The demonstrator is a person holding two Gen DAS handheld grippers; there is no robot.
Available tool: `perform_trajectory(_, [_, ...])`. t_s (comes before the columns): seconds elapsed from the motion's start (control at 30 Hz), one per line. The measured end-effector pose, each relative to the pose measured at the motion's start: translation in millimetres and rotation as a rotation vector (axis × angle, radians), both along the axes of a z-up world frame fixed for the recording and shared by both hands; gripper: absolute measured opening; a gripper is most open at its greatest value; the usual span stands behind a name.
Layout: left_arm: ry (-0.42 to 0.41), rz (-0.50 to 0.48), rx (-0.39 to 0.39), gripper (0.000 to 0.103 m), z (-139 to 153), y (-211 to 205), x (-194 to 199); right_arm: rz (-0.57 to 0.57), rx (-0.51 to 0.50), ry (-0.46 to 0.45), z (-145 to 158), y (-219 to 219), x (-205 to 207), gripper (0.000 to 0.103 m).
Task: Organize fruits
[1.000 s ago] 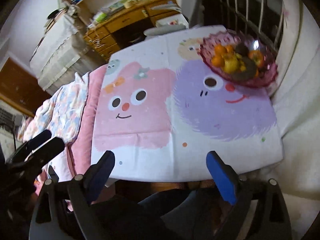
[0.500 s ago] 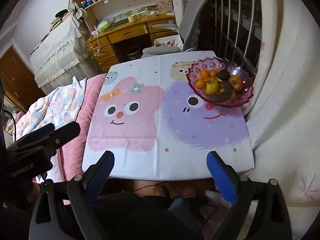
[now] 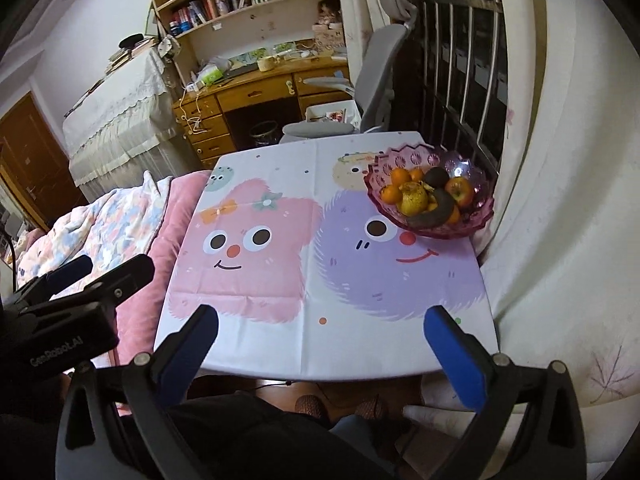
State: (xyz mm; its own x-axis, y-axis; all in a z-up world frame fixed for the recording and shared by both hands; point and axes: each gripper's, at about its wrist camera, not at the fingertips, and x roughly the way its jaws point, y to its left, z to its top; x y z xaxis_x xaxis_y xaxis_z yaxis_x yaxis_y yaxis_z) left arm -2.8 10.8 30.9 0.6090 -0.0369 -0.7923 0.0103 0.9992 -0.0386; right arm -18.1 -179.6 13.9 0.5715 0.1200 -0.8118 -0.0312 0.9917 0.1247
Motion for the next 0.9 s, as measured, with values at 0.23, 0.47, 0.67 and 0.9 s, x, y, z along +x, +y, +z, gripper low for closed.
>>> perform_trajectory(0.23, [0.001,-0.006,0.017,0.102,0.0,-5.7,-2.7,0.01,-0.002,-0.002,0.9,0.5,-2.5,0.103])
perform_trajectory(0.47, [0.023,-0.001,0.023,0.102,-4.1,-7.8,-3.7,0.019,0.004,0.007,-1.6,-0.1,-4.7,0.103])
perform_trajectory(0.67, [0.035,0.007,0.024,0.102,-6.6,-8.5,-3.7,0.028,0.006,0.019,-4.8,-1.5,-4.1,0.103])
perform_trajectory(0.9, [0.048,0.013,0.019,0.102,-8.8,-7.2,-1.2,0.037,0.011,0.035,-7.4,-3.9,1.2,0.103])
